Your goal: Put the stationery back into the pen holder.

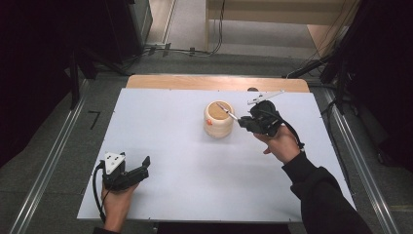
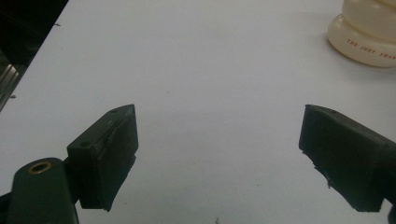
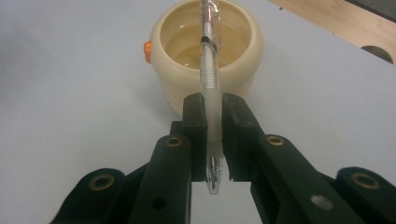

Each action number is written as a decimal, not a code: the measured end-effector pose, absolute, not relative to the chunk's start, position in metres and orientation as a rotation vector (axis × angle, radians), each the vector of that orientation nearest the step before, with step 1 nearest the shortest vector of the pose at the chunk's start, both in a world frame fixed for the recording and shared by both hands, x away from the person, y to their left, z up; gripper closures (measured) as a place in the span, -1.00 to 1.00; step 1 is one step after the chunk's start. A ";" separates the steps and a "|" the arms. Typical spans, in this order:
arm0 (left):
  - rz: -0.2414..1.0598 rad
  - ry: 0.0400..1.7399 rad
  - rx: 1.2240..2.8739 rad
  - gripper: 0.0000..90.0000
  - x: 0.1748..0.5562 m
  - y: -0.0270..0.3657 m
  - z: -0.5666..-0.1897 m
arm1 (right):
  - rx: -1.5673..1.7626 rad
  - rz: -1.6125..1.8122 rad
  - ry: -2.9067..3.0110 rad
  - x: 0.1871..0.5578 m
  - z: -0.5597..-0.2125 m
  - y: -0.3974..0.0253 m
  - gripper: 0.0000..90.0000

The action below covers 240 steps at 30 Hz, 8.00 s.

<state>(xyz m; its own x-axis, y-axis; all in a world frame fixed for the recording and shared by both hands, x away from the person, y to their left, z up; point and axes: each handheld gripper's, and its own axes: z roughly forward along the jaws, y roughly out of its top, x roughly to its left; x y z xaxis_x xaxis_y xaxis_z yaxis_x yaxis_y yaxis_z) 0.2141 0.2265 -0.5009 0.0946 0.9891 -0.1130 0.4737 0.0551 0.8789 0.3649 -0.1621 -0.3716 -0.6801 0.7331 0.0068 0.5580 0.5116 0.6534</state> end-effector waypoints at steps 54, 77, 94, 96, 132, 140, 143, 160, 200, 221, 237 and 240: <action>0.779 1.494 1.544 -0.72 0.215 0.227 -0.501 | 1.084 0.856 2.559 0.388 -0.363 -0.152 0.74; 0.780 1.495 1.546 -0.72 0.215 0.227 -0.501 | 1.071 0.872 2.542 0.391 -0.367 -0.145 0.65; 0.779 1.495 1.547 -0.72 0.215 0.227 -0.501 | 1.085 0.900 2.546 0.391 -0.368 -0.143 0.36; 0.780 1.495 1.547 -0.72 0.215 0.227 -0.501 | 1.073 0.898 2.544 0.391 -0.369 -0.143 0.29; 0.778 1.498 1.550 -0.72 0.215 0.227 -0.502 | 1.119 1.012 2.515 0.390 -0.392 -0.142 -0.60; 0.778 1.498 1.549 -0.72 0.215 0.227 -0.502 | 1.114 1.024 2.507 0.389 -0.395 -0.142 -0.59; 0.778 1.498 1.547 -0.72 0.215 0.228 -0.502 | 1.116 1.022 2.509 0.389 -0.396 -0.143 -0.59; 0.780 1.497 1.550 -0.72 0.215 0.227 -0.502 | 1.123 1.040 2.496 0.386 -0.399 -0.152 -0.58; 0.782 1.498 1.552 -0.72 0.214 0.227 -0.502 | 1.127 1.055 2.487 0.372 -0.408 -0.169 -0.56; 0.782 1.499 1.553 -0.72 0.215 0.226 -0.502 | 1.169 1.062 2.469 0.366 -0.417 -0.188 -0.56; 0.784 1.497 1.554 -0.72 0.215 0.226 -0.502 | 1.221 1.059 2.432 0.353 -0.429 -0.216 -0.57; 0.784 1.497 1.554 -0.72 0.215 0.226 -0.502 | 1.231 1.054 2.420 0.350 -0.430 -0.220 -0.57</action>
